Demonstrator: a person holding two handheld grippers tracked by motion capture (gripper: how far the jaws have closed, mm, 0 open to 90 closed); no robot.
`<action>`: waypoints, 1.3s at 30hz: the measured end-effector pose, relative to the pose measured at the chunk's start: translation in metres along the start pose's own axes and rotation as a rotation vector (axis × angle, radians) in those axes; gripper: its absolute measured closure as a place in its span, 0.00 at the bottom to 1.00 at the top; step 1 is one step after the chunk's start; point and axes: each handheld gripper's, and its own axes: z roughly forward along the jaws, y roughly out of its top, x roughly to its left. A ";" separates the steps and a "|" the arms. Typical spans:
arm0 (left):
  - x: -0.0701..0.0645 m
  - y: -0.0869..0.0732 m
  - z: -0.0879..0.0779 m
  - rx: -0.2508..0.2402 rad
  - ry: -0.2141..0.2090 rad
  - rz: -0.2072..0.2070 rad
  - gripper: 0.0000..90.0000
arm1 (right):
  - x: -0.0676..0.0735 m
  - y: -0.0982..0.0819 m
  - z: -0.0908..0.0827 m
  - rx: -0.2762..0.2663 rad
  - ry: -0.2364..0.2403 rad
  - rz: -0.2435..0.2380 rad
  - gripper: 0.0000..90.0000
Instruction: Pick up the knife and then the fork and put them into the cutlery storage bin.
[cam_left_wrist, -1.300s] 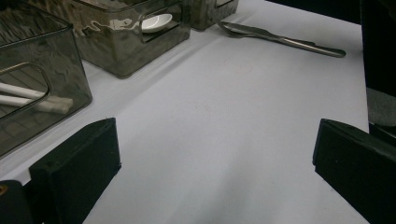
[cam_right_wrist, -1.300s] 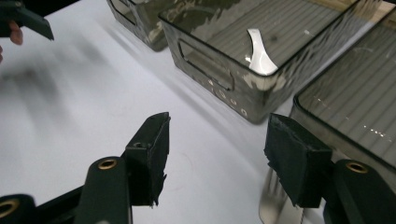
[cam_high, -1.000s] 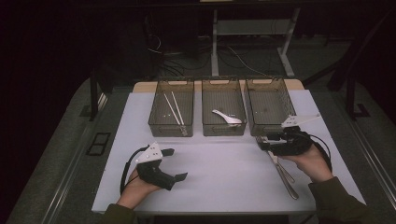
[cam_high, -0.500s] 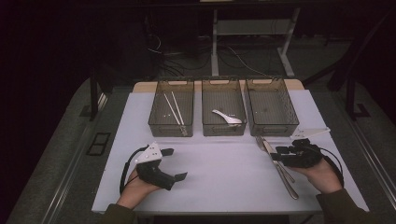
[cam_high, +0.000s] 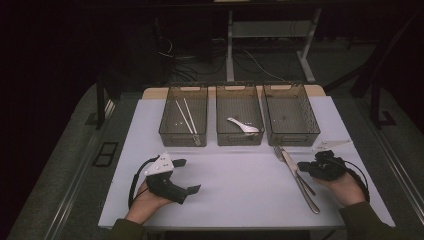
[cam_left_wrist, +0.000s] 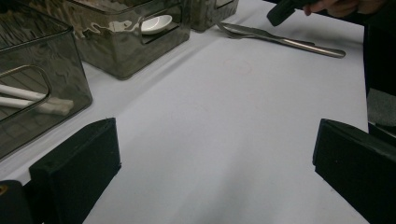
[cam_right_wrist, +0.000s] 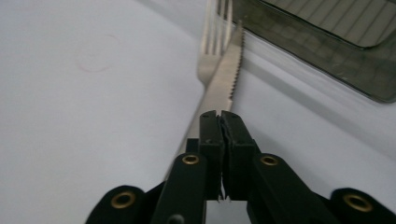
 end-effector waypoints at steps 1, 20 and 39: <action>0.000 0.000 0.000 0.001 0.000 0.001 0.00 | -0.002 0.001 0.003 0.003 -0.002 0.001 0.99; 0.000 0.000 -0.002 0.001 0.003 0.002 0.00 | 0.008 -0.002 0.001 0.016 0.048 0.007 0.99; 0.000 0.000 -0.002 0.000 0.006 0.006 0.00 | 0.045 -0.023 -0.001 0.128 0.052 -0.060 0.99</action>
